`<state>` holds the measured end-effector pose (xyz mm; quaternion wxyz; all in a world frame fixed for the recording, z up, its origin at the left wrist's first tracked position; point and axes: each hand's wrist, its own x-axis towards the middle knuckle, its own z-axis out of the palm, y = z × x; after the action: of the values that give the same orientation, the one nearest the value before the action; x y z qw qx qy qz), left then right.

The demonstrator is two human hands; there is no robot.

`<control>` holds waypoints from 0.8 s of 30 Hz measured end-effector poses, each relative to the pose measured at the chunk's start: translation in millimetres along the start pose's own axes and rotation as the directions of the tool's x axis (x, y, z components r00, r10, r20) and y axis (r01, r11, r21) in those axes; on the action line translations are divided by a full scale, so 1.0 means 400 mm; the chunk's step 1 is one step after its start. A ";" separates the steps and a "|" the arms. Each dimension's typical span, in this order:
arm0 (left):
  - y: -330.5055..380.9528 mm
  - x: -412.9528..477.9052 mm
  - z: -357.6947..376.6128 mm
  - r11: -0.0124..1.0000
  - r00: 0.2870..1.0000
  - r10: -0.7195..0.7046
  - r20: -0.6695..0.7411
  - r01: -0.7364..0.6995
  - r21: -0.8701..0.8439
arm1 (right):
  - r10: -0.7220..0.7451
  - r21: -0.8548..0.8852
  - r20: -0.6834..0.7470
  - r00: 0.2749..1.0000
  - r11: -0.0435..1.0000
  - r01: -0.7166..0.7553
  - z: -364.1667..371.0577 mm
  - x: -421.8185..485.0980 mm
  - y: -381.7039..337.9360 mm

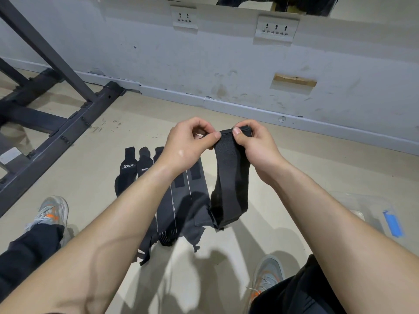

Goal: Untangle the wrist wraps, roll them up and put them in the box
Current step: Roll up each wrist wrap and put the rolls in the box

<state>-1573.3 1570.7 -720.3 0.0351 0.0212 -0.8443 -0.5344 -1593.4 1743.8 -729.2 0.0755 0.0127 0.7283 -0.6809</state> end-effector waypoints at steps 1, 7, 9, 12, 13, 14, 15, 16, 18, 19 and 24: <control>0.003 0.001 -0.003 0.997 0.999 -0.034 0.021 0.035 -0.063 | 0.001 0.003 0.001 1.000 1.000 -0.001 0.000 0.000 -0.002; 0.006 0.021 -0.034 0.983 0.986 -0.130 0.106 0.142 -0.113 | 0.009 0.004 0.010 1.000 1.000 -0.009 -0.004 0.002 -0.009; -0.003 0.031 -0.041 0.986 0.984 -0.140 0.109 0.148 -0.072 | -0.004 0.001 0.023 1.000 1.000 0.004 -0.006 0.004 -0.011; -0.008 0.036 -0.038 0.993 0.989 -0.115 0.090 0.115 0.004 | -0.029 -0.017 0.042 0.999 0.999 0.030 -0.011 0.009 -0.013; -0.009 0.034 -0.035 0.995 0.992 -0.097 0.084 0.096 0.023 | -0.037 -0.031 0.050 0.998 0.999 0.039 -0.013 0.010 -0.012; -0.010 0.031 -0.031 0.996 0.994 -0.075 0.075 0.071 0.045 | -0.041 -0.038 0.067 0.997 0.998 0.044 -0.016 0.010 -0.012; -0.012 0.027 -0.027 0.997 0.996 -0.053 0.067 0.048 0.067 | -0.042 -0.033 0.090 0.995 0.998 0.045 -0.019 0.010 -0.011; -0.016 0.023 -0.024 0.996 0.997 -0.036 0.064 0.031 0.083 | -0.042 -0.027 0.113 0.993 0.999 0.046 -0.023 0.009 -0.010; -0.021 0.015 -0.023 0.996 0.997 -0.021 0.079 0.014 0.089 | -0.052 -0.044 0.133 0.990 0.997 0.059 -0.026 0.004 -0.007; -0.021 0.010 -0.024 0.997 0.996 -0.021 0.091 0.014 0.078 | -0.057 -0.062 0.126 0.990 0.996 0.065 -0.026 0.002 -0.006; 0.010 -0.014 -0.021 0.998 0.996 -0.061 0.065 0.060 0.011 | -0.079 -0.133 0.024 0.997 0.988 0.081 -0.027 0.008 -0.002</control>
<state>-1567.2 1565.0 -713.4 -0.0088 0.0294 -0.8464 -0.5316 -1597.6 1754.1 -728.0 0.0555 -0.0278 0.7714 -0.6333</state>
